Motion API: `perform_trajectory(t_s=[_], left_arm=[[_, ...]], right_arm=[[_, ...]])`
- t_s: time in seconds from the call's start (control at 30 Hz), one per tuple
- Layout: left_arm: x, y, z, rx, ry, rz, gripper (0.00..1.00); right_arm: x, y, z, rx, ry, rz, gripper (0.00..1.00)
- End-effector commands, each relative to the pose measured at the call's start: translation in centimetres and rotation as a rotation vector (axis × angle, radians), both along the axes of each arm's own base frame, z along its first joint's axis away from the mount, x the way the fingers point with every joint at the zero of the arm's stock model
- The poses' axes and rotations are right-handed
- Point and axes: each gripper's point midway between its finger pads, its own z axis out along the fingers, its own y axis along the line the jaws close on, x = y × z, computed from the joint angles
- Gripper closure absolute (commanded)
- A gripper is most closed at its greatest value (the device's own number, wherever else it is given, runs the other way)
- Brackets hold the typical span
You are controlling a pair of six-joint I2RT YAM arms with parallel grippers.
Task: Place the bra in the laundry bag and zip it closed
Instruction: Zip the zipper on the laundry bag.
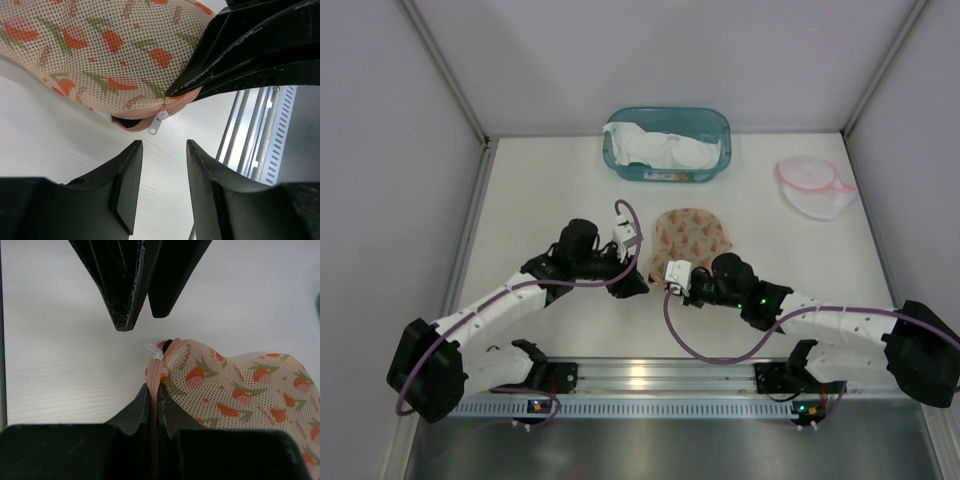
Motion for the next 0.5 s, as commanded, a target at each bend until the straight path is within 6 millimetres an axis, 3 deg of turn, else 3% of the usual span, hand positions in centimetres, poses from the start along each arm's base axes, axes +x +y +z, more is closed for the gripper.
perform_trajectory(t_s=[0.0,0.47], left_arm=[[0.9,-0.5,0.5,-0.011,-0.098,-0.029,0.54],[0.1,-2.4,-0.4,-0.037,-0.123,-0.161,0.50]], right_arm=[[-0.2,1.6,3.2,0.088,-0.020,0.059,1.00],[-0.8,1.8,3.3,0.090,-0.017,0.097,1.00]])
